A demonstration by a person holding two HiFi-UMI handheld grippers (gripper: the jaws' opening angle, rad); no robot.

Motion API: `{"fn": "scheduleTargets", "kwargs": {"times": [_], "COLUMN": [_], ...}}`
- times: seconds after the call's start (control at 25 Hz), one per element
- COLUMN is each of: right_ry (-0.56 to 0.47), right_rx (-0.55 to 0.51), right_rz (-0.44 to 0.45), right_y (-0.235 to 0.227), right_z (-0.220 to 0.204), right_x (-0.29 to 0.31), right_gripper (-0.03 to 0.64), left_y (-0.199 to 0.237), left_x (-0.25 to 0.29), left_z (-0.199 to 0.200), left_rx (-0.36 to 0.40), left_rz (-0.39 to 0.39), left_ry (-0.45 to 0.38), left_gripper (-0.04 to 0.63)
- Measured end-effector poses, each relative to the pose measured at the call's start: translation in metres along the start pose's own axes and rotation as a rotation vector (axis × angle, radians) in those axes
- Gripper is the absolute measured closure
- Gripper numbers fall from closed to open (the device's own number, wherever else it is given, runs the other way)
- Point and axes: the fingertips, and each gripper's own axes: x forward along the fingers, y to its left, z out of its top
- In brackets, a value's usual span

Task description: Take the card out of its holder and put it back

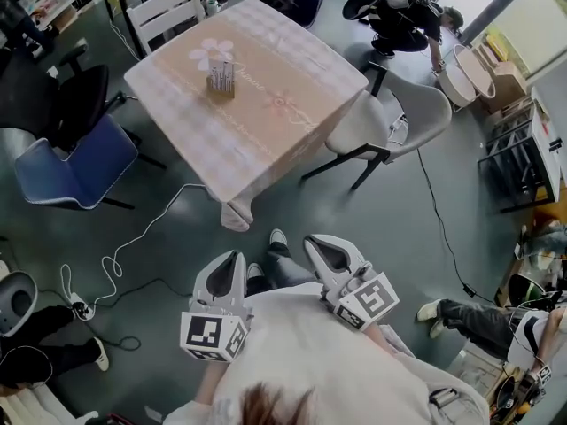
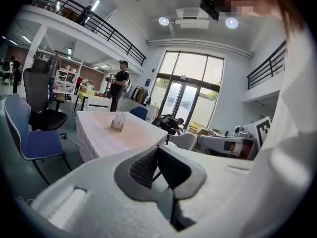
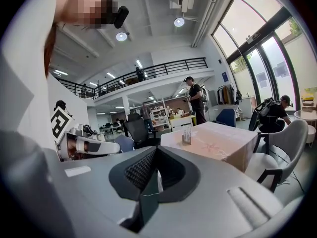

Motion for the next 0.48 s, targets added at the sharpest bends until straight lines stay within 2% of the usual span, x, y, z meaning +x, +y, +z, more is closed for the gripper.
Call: {"fn": "scheduleTargets", "kwargs": {"times": [0.24,0.48], "right_ry": [-0.012,-0.01], "right_rx": [-0.014,-0.016], "right_rz": [0.02,0.071], "right_y": [-0.046,-0.072], "right_z": [0.027,0.037], "right_x": [0.023,0.041], "right_gripper": [0.62,0.62], "left_y": [-0.007,0.005], "left_x": [0.046,0.07], "left_z": [0.026,0.039], "left_rx": [0.013,-0.012], "left_rz": [0.01,0.081], "left_ry": [-0.02,-0.047], "left_gripper": [0.595,0.595]}}
